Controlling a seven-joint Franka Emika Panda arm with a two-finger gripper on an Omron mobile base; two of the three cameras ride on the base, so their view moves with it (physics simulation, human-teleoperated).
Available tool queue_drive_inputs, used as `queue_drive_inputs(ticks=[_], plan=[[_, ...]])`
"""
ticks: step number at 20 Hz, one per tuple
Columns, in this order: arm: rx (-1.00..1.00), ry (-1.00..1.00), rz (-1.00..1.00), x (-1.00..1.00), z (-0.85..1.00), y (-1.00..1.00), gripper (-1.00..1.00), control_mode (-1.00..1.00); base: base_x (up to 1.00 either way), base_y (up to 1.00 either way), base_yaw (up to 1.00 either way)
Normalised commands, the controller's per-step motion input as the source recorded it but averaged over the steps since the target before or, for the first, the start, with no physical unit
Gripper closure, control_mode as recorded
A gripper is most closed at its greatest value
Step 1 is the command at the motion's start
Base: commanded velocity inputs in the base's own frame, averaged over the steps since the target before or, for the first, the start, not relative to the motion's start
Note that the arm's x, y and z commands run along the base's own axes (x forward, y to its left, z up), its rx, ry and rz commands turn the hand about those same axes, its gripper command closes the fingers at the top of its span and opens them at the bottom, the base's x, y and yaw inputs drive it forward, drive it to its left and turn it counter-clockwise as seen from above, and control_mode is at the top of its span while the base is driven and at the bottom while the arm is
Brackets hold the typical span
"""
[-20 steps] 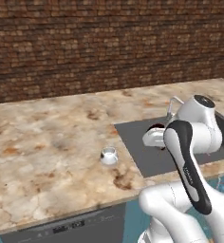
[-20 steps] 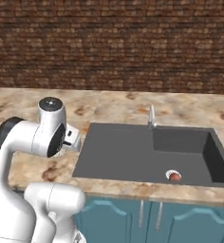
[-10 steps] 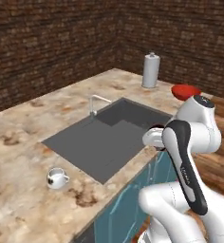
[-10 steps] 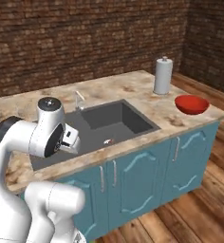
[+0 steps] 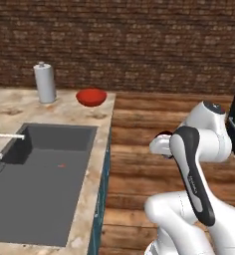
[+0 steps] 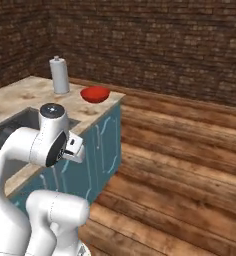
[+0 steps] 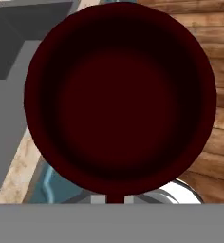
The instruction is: Clear the mugs and bowl far away from the sink.
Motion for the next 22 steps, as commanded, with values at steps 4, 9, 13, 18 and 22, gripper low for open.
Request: queue_drive_inputs(ticks=[4, 9, 13, 18, 22], plan=[[0.0, 0.0, 0.0, 0.0, 0.0, 0.0, 1.0, 1.0, 0.0, -0.38, -0.87], [0.0, 0.0, 0.0, 0.0, 0.0, 0.0, 1.0, 1.0, 0.0, -0.34, -0.89], [0.0, 0.0, 0.0, 0.0, 0.0, 0.0, 1.0, 1.0, 0.0, -0.33, -0.89], [0.0, 0.0, 0.0, 0.0, 0.0, 0.0, 1.0, 1.0, 0.0, -0.43, -0.87], [0.0, 0.0, 0.0, 0.0, 0.0, 0.0, 1.0, 1.0, 0.0, -0.63, -0.8]])
